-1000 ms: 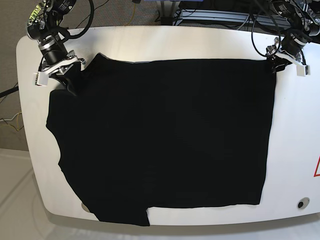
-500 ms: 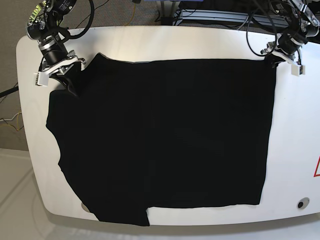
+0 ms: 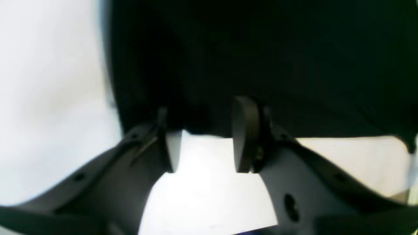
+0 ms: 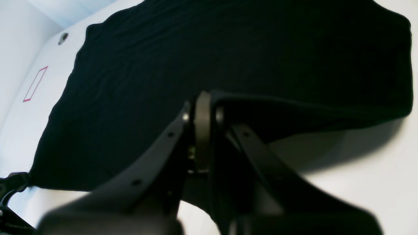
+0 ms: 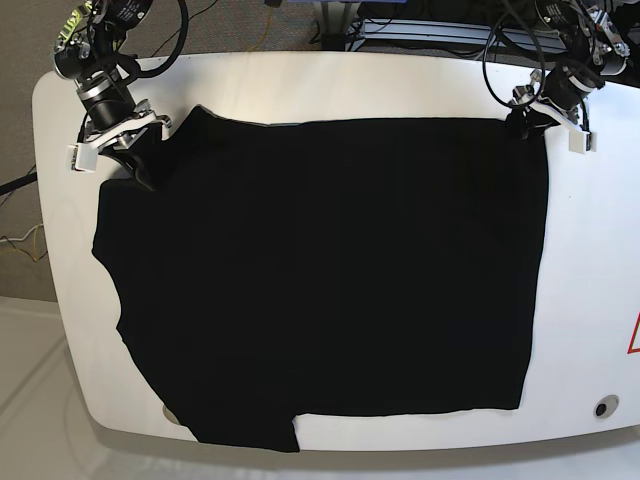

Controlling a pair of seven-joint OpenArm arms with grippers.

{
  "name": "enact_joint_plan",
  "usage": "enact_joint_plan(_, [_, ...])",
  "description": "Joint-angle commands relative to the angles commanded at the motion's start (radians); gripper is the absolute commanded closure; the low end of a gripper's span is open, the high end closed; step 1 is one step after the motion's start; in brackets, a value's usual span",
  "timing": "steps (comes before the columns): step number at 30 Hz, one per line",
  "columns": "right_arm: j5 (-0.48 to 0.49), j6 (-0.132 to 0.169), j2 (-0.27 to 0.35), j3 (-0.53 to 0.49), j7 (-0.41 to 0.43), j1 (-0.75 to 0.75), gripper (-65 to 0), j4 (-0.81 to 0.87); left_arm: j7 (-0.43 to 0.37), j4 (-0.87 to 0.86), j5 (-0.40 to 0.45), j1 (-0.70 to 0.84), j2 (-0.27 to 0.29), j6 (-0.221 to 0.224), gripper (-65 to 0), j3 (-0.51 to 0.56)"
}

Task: Fold the T-shirt properly
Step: 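Adjust the left gripper's hold on the shoulder corner, keeping the right gripper still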

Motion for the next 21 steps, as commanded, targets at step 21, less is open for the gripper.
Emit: enact_joint_plan(21, [0.011,0.000,0.003,-0.002,0.008,-0.001,0.0,-0.001,0.018,-0.008,0.054,-0.016,-0.072,0.068,-29.6,-0.082])
